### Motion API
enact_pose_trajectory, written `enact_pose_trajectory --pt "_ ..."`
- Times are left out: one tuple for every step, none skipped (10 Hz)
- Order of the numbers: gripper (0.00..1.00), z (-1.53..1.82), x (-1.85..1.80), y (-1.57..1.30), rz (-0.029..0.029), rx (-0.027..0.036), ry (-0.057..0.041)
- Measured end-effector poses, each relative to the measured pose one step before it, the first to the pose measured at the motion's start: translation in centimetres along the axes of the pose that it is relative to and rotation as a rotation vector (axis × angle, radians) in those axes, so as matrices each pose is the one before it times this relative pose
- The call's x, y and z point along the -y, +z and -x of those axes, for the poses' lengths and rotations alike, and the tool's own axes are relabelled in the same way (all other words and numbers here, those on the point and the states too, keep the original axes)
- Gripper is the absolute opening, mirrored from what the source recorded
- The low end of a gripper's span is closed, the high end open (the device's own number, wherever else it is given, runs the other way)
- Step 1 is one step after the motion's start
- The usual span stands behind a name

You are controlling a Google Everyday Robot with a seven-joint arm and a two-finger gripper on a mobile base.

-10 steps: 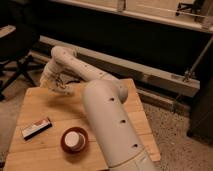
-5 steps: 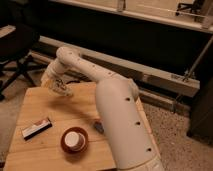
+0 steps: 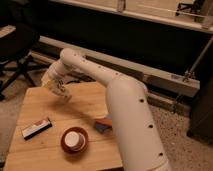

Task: Stand the bottle upright

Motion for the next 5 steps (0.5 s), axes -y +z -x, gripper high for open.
enact_pose_trajectory --pt "0.30 0.027 -0.178 -0.310 -0.00388 0.00041 -0.00131" --pt "0.30 -0.175 -0.137 -0.343 -0.00457 -0.00373 0.00251" --pt "0.30 -0.142 -0.031 -0.248 -0.00484 0.00071 0.00622" --pt "0.30 -0.260 -0.044 -0.522 -0.01020 0.01227 0.01440" --pt "0.30 -0.055 -0.077 -0.142 -0.00315 0.01225 0.00750"
